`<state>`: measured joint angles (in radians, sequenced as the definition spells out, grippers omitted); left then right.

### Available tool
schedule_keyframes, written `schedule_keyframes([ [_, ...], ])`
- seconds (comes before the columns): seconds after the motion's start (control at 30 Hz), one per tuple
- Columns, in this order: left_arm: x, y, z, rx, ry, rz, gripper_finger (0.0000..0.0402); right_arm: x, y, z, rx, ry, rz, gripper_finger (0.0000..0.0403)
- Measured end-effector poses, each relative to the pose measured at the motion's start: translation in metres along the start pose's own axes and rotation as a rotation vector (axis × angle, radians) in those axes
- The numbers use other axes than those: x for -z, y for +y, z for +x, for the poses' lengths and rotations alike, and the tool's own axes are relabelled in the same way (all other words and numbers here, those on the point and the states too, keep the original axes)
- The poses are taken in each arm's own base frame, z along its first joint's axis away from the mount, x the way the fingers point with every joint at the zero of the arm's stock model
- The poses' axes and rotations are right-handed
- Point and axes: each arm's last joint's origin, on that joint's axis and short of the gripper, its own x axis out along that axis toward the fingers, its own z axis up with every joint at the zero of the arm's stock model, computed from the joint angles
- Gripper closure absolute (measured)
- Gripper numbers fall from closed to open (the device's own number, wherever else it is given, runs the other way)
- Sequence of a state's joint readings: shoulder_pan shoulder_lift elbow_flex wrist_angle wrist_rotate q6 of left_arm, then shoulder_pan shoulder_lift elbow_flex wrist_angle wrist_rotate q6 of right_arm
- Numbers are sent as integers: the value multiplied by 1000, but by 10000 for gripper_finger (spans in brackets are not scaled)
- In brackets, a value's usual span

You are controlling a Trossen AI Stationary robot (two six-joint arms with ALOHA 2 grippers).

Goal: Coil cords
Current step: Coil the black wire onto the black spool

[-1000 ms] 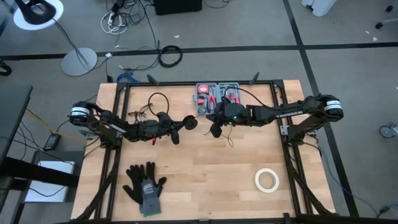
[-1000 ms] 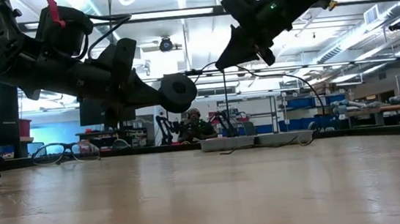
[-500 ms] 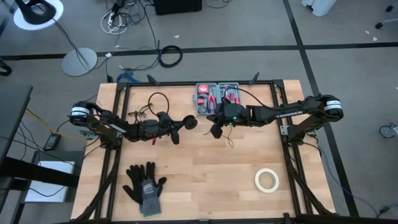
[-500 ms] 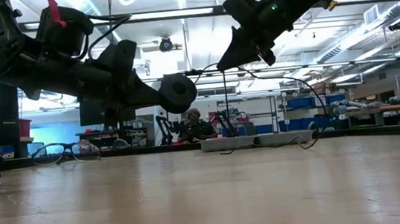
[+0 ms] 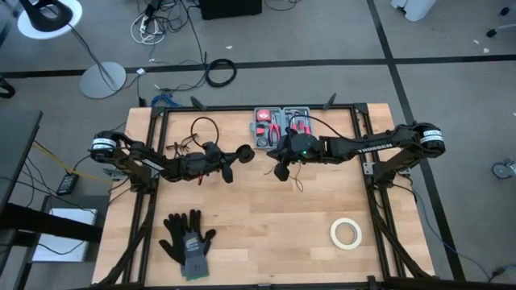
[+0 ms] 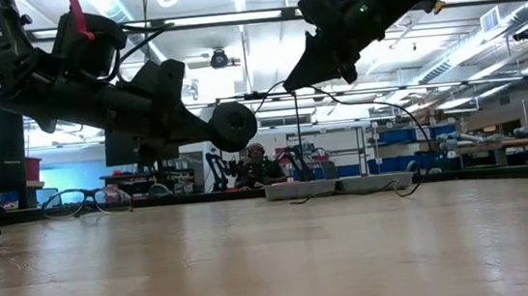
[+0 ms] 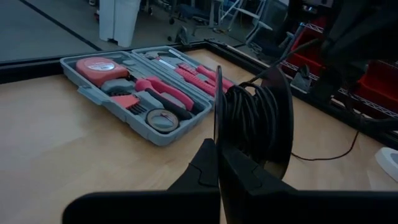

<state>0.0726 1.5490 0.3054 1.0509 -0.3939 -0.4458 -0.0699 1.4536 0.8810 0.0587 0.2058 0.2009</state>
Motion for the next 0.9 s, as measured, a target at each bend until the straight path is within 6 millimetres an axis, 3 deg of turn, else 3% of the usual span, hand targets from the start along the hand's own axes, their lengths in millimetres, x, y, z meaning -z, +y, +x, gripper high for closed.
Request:
schedule_keyframes([
  [0.9,0,2,1,-7,1,19,401,-2,-1,0,0,-22,-33,391],
])
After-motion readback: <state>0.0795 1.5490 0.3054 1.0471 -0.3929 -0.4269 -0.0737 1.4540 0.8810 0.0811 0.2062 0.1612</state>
